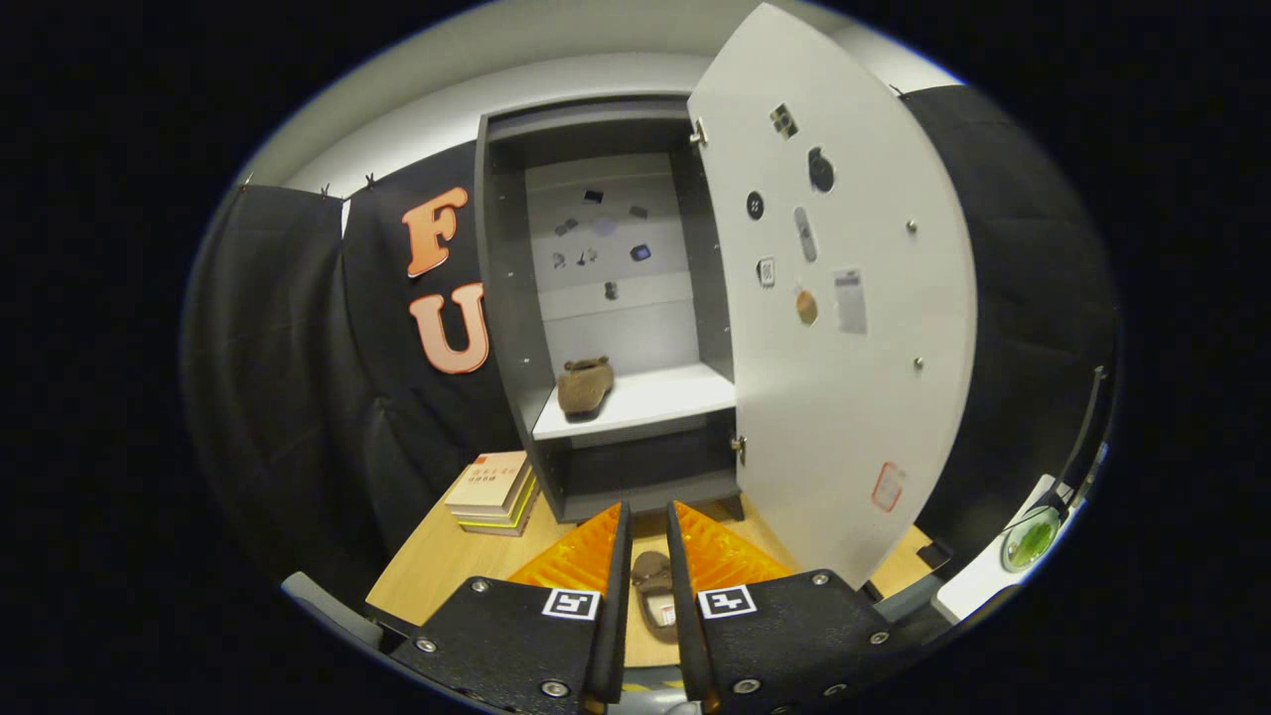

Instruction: Open the shoe cabinet door, grab the shoes and put them into the shoe cabinet, then close the shoe cabinet door.

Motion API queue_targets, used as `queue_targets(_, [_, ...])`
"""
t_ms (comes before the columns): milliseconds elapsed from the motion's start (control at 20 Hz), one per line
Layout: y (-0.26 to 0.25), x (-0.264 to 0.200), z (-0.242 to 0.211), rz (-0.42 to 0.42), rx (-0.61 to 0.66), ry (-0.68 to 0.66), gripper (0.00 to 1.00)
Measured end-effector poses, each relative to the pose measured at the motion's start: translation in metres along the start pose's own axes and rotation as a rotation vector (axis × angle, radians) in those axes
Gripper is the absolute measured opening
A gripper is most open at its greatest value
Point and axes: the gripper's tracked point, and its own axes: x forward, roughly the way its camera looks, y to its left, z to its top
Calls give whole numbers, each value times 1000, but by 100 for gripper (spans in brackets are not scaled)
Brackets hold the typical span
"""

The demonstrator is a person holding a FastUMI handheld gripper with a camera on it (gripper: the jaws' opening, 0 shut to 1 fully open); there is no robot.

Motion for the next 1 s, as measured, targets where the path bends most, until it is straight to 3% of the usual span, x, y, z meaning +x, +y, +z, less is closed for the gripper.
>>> queue_targets(350, [30, 46, -91, 52, 25, 172, 22])
queue_targets(1000, [21, 149, -245, 71, 14, 476, 27])
